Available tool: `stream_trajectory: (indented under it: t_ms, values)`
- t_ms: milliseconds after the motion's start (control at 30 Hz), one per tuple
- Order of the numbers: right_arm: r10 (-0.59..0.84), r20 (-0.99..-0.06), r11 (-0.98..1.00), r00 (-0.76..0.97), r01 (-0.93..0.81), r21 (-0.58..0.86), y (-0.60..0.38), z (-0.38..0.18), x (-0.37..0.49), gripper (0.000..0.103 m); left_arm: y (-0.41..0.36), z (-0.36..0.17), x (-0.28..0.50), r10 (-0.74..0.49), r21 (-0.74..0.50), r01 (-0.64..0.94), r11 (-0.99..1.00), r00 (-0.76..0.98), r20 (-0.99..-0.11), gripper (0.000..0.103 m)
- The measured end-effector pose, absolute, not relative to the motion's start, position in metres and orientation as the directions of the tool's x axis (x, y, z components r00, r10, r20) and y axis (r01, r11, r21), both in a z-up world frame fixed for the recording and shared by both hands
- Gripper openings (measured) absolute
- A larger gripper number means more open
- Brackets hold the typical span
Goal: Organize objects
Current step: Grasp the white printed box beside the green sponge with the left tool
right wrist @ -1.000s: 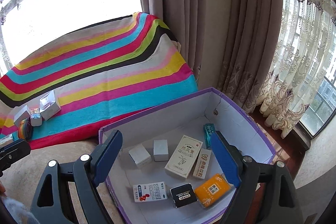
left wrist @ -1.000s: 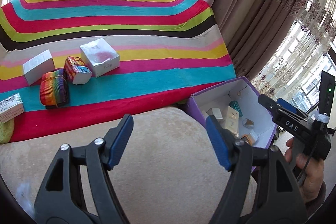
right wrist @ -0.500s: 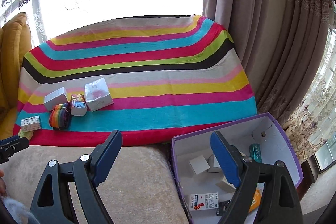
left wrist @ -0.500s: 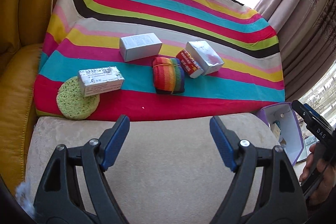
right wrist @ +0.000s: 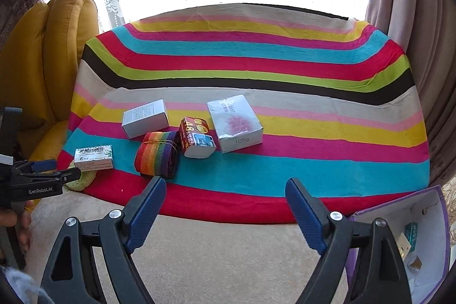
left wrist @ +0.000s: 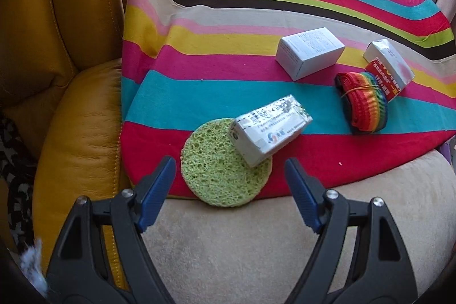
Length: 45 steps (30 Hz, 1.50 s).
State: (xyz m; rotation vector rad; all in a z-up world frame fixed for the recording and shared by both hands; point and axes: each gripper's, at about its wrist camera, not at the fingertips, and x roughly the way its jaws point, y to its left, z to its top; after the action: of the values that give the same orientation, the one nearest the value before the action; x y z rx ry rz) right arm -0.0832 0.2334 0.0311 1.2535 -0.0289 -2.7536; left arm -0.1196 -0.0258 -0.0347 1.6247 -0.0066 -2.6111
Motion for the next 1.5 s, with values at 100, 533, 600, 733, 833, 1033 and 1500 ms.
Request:
stream_trajectory:
  t_ms: [100,533,600,733,833,1033,1500]
  values:
    - [-0.121,-0.765,-0.991,-0.633,0.121,0.057,0.223,0.023,-0.094,0.087,-0.034,-0.041,-0.13,-0.084,0.056,0.077,-0.995,-0.427,-0.9,0.081]
    - [-0.093,-0.788,-0.995,-0.608,0.032,0.093,0.234,-0.009,-0.096,0.087,-0.031,-0.03,-0.137,0.005,-0.046,0.073,-0.996,-0.487,-0.873,0.093]
    - [-0.09,-0.79,-0.996,-0.607,0.039,0.083,0.232,-0.01,-0.097,0.087,-0.024,-0.031,-0.144,0.012,-0.044,0.054,-0.998,-0.486,-0.874,0.096]
    - [-0.087,-0.791,-0.996,-0.606,0.041,0.078,0.232,-0.011,-0.097,0.087,-0.019,-0.036,-0.158,0.014,-0.035,0.037,-0.999,-0.469,-0.883,0.097]
    - [-0.095,-0.797,-0.995,-0.597,0.04,0.089,0.232,-0.014,-0.099,0.087,-0.018,-0.042,-0.172,0.024,-0.03,0.008,-1.0,-0.442,-0.897,0.099]
    - [-0.098,-0.805,-0.995,-0.585,0.042,0.091,0.231,-0.017,-0.101,0.087,-0.024,-0.055,-0.189,0.052,-0.068,0.024,-0.997,-0.423,-0.905,0.091]
    - [-0.106,-0.817,-0.993,-0.567,0.095,0.063,0.199,-0.013,-0.11,0.087,-0.024,-0.029,-0.138,0.078,-0.14,0.064,-0.988,-0.575,-0.814,0.078]
